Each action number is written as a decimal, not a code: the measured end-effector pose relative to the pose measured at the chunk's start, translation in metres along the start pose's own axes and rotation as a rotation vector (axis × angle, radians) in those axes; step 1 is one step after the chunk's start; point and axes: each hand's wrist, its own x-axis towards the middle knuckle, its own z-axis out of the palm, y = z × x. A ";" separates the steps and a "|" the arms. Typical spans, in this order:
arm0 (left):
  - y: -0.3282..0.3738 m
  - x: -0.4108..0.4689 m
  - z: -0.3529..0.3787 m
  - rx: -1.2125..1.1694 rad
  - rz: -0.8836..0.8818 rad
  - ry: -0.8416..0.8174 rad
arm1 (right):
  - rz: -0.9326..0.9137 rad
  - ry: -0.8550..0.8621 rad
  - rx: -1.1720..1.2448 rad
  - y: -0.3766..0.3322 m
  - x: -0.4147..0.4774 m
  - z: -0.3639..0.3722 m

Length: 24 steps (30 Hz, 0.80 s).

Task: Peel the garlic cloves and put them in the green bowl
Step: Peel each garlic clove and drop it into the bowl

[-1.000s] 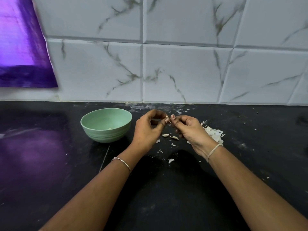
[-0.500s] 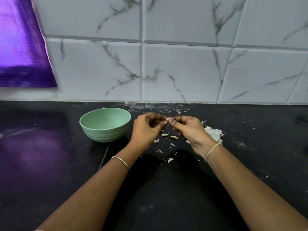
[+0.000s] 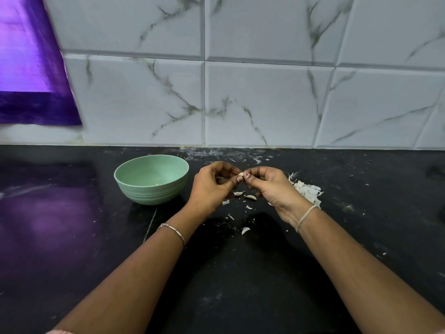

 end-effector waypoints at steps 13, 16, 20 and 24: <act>0.010 -0.006 -0.001 -0.312 -0.226 -0.055 | -0.503 0.132 -0.810 0.004 0.006 -0.004; 0.011 -0.006 -0.001 -0.407 -0.332 -0.076 | -0.589 0.150 -0.898 0.003 0.005 -0.004; 0.011 -0.005 -0.003 -0.560 -0.422 -0.102 | -0.529 0.128 -0.814 0.006 0.007 -0.003; 0.009 -0.003 -0.005 -0.654 -0.381 -0.048 | -0.238 0.040 -0.324 0.004 0.007 0.000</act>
